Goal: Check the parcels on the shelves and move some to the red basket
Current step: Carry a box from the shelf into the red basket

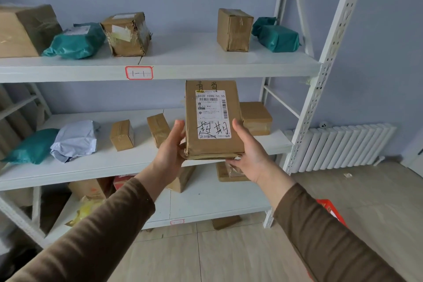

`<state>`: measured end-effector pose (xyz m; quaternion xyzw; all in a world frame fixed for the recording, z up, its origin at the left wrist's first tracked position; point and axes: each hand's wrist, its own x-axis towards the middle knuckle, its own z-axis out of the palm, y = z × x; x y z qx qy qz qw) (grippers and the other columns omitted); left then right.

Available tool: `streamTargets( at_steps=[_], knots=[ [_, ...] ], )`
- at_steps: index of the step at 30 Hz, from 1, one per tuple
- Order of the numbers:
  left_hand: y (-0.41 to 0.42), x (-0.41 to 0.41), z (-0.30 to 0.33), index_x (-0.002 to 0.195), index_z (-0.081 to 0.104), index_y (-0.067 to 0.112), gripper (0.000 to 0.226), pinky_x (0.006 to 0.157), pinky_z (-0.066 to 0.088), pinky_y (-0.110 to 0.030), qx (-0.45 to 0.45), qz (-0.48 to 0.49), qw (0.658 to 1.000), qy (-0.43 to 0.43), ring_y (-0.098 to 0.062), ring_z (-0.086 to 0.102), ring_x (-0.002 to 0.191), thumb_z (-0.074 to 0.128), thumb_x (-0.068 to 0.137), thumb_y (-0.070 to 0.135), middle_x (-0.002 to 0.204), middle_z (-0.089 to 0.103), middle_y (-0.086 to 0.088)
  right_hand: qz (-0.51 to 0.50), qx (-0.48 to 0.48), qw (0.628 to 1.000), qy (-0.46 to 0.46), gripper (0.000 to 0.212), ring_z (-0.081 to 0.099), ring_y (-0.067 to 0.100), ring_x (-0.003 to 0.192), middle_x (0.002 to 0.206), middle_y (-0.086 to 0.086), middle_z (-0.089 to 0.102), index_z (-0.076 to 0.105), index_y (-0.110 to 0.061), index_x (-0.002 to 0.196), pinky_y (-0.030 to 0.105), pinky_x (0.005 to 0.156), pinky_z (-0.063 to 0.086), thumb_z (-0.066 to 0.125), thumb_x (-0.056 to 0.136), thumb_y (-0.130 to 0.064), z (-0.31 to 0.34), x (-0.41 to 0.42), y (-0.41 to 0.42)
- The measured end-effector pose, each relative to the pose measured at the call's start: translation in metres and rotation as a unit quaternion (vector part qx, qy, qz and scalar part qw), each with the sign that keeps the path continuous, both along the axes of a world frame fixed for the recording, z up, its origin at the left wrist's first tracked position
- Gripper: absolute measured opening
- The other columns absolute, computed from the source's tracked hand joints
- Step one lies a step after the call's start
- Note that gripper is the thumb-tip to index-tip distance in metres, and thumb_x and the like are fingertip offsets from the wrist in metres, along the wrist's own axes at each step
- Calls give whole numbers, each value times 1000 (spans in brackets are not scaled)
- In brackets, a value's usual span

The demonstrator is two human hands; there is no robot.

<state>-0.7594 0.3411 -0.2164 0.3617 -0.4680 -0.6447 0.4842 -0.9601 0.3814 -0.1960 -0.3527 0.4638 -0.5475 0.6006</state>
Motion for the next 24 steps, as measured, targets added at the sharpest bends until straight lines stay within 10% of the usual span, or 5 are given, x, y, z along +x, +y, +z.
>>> streamTargets(
  at_steps=[15,24],
  knots=[
    [18,-118,-27,134,63,32,51,111,47,-42,15,-62,997,-33,-15,70,119,32,106,60,126,75,3,-101,35,994,24,30,67,12,110,112,-12,76,62,-39,119,38,89,54,62,94,-55,-51,-81,23],
    [-8,-193,-69,147,54,32,57,116,42,-44,36,-135,988,-68,-17,63,130,35,104,64,136,70,4,-172,84,981,32,56,60,15,125,124,-11,73,57,-41,136,49,116,37,65,87,-66,-91,-147,25]
  ],
)
